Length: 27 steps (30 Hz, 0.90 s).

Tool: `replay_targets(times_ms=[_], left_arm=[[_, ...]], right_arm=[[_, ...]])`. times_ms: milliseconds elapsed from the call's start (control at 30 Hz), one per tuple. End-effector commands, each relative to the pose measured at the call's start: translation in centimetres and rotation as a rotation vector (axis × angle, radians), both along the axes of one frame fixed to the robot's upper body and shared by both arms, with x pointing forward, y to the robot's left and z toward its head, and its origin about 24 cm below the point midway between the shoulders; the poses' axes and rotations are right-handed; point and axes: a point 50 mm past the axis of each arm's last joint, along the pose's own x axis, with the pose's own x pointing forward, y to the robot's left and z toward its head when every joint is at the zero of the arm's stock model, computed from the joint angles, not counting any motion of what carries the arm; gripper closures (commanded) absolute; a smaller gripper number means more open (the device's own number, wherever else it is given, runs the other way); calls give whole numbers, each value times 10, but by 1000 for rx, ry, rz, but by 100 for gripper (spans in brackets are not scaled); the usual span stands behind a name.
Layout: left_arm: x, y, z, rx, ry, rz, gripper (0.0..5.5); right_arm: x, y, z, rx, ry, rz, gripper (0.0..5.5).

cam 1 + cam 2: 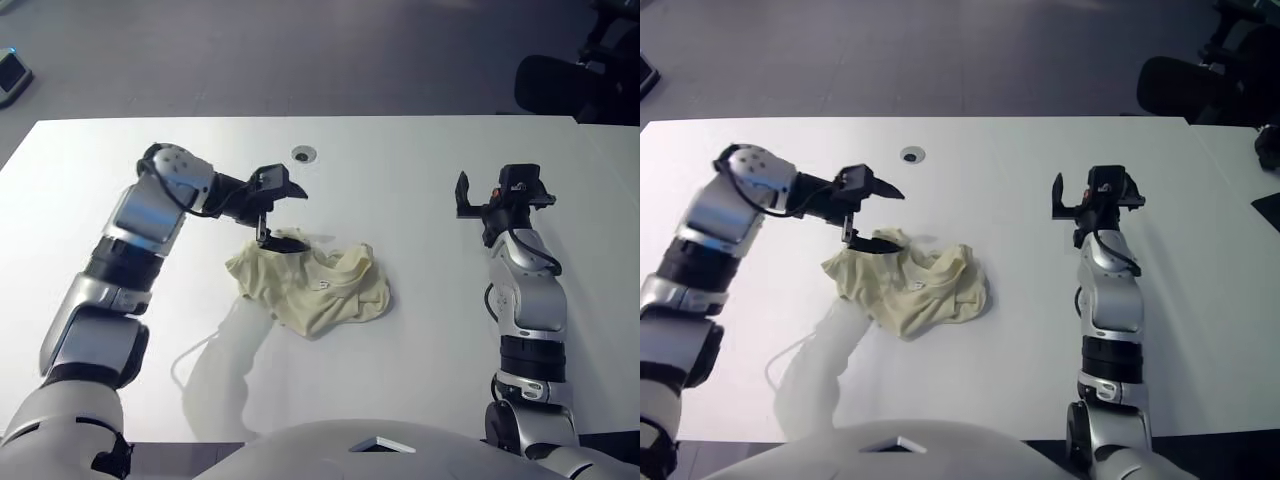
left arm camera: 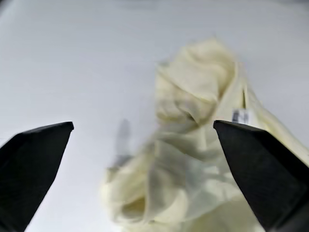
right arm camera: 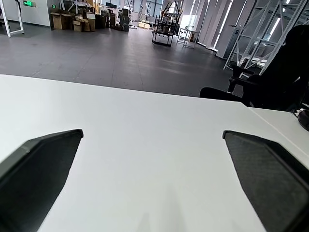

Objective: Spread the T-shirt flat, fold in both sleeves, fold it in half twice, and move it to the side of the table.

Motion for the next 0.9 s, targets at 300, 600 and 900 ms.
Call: replay_targets(times_ms=[300,600,900], left_arm=[[17,4,-8,94,78,-112,164],[10,4,-18,137,95,-156,331],[10,5,-20,159,89,-169,482]], right_arm=[[-3,4,-1,5,10,-2,10],[-3,6,-1,4,11,0,10],[-3,6,-2,2,13,2,10]])
